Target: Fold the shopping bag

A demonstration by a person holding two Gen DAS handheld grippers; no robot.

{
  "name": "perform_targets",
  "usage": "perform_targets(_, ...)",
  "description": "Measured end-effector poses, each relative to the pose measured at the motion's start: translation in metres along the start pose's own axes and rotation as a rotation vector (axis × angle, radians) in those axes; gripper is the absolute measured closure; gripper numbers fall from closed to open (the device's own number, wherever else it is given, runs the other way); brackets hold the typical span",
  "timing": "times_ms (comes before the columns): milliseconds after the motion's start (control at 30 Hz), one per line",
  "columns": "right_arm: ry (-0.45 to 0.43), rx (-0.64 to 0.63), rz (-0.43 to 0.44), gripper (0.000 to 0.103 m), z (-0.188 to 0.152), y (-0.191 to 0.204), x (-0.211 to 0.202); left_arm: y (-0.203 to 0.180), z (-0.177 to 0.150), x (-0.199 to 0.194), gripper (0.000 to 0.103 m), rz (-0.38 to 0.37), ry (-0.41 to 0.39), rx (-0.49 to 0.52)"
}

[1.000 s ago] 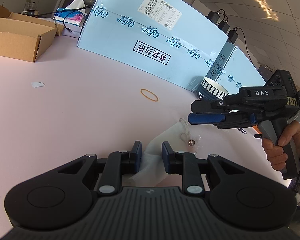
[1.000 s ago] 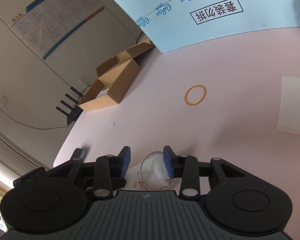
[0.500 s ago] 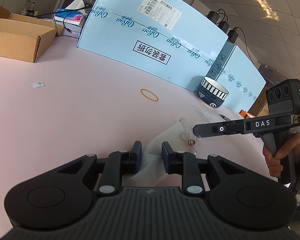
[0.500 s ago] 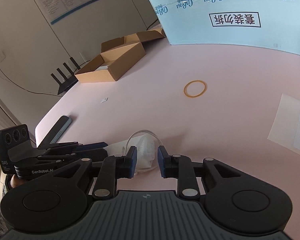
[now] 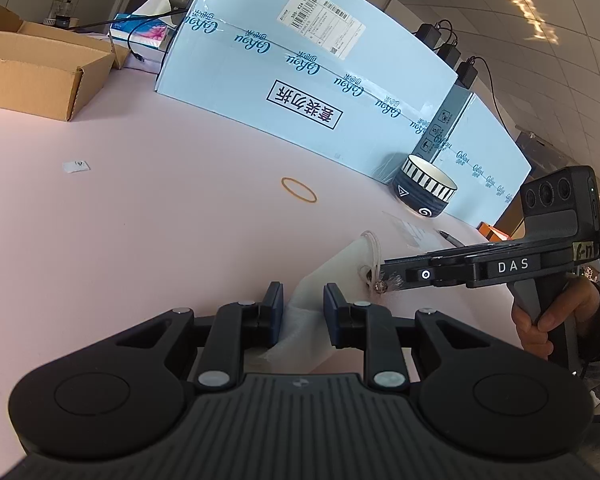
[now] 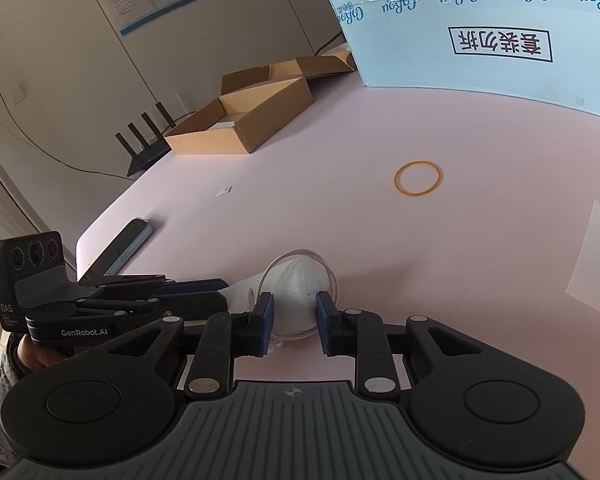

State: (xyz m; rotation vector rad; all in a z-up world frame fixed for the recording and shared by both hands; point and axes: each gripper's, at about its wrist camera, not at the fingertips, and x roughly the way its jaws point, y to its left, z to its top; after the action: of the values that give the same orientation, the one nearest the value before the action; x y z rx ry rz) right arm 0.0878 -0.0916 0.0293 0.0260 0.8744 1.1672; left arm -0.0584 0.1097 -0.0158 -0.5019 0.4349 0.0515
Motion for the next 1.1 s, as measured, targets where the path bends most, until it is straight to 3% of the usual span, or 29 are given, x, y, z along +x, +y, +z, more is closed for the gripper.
perform_targets(367, 0.003, 0.102, 0.077, 0.074, 0.003, -0.019, 0.016, 0.000, 0.000, 0.000, 0.083, -0.002, 0.001, 0.002)
perform_targets(600, -0.019, 0.092, 0.071, 0.075, 0.003, -0.017, 0.022, 0.000, -0.001, -0.001, 0.083, -0.005, 0.002, -0.002)
perform_targets(733, -0.044, 0.054, 0.026, 0.082, -0.002, -0.009, 0.021, 0.000, -0.001, -0.001, 0.083, -0.007, 0.001, -0.006)
perform_targets(800, -0.054, 0.056, 0.019, 0.094, -0.004, -0.007, 0.019, 0.000, -0.001, -0.001, 0.083, -0.007, 0.001, -0.007)
perform_targets(933, -0.096, 0.045, 0.010, 0.095, -0.013, -0.003, 0.010, -0.002, -0.001, -0.003, 0.080, -0.018, -0.001, 0.013)
perform_targets(1100, -0.150, 0.000, -0.065, 0.096, -0.025, 0.014, -0.010, -0.010, 0.005, -0.015, 0.076, -0.111, -0.029, 0.055)
